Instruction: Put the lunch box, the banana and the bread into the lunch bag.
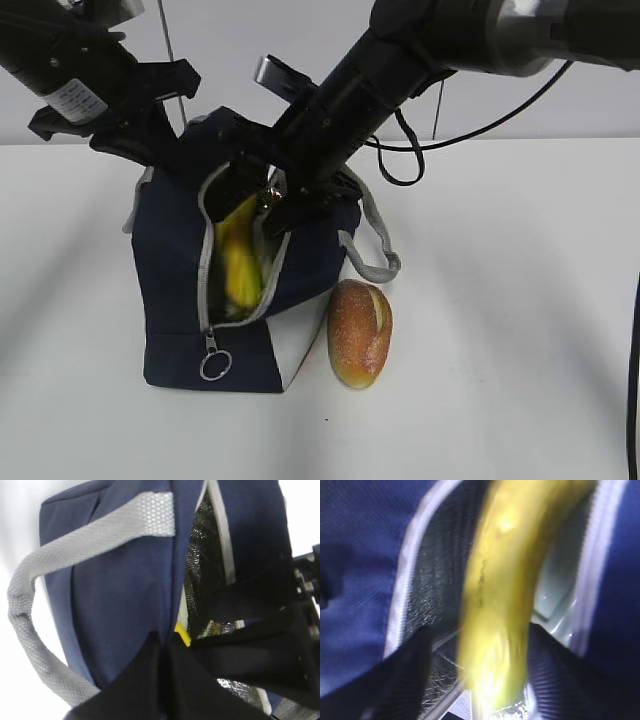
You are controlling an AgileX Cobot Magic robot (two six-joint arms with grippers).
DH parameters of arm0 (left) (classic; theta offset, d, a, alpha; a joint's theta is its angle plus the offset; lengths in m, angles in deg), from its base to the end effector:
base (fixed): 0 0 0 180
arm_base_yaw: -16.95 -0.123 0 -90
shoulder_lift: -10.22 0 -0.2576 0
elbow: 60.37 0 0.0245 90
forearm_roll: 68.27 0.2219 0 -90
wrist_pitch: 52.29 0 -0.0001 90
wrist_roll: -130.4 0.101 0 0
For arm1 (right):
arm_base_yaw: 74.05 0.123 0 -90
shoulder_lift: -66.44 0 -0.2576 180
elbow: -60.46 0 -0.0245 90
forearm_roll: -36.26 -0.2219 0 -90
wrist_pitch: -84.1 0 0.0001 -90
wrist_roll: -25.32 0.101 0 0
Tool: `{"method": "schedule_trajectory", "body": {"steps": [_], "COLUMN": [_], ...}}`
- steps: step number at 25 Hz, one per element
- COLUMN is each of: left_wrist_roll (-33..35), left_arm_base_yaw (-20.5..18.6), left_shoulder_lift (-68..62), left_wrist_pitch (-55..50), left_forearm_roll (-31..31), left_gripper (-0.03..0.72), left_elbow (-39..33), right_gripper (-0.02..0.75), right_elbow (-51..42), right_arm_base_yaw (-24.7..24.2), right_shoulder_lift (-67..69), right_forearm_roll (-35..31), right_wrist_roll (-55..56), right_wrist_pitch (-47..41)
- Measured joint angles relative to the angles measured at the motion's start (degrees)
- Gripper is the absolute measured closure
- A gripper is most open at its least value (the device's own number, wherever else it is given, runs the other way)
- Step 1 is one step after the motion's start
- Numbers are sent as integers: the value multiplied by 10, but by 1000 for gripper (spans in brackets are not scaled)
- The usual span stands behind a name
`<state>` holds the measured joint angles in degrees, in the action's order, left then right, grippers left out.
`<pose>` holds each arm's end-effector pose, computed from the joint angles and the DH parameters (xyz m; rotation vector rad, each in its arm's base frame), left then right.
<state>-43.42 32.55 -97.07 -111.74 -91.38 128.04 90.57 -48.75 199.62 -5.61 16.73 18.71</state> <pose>0.3162 -0.1238 0.2719 0.3283 2.7240 -0.5775 0.3566 0.2364 0.2084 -0.4905 2.8202 1.0645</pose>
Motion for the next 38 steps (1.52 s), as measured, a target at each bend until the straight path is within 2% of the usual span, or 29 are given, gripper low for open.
{"method": "schedule_trajectory", "body": {"steps": [1, 4, 8, 18, 25, 31, 35, 38], "left_wrist_roll": [0, 0, 0, 0, 0, 0, 0, 0], "left_arm_base_yaw": [0, 0, 0, 0, 0, 0, 0, 0], "left_shoulder_lift": [0, 0, 0, 0, 0, 0, 0, 0], "left_wrist_pitch": [0, -1, -1, -1, -1, -1, -1, -1], "left_forearm_roll": [0, 0, 1, 3, 3, 4, 4, 4], "left_gripper": [691, 691, 691, 691, 691, 691, 691, 691], "left_elbow": [0, 0, 0, 0, 0, 0, 0, 0], "right_gripper": [206, 172, 162, 162, 161, 161, 161, 161], "right_elbow": [1, 1, 1, -18, -156, -341, -423, -452], "right_arm_base_yaw": [0, 0, 0, 0, 0, 0, 0, 0], "right_shoulder_lift": [0, 0, -19, -181, -283, -354, -349, -317], "right_forearm_roll": [0, 4, 23, 140, 209, 212, 212, 212], "right_wrist_roll": [0, 0, 0, 7, 25, 30, 30, 30], "right_wrist_pitch": [-1, -18, -33, -48, 1, 105, 130, 155]}}
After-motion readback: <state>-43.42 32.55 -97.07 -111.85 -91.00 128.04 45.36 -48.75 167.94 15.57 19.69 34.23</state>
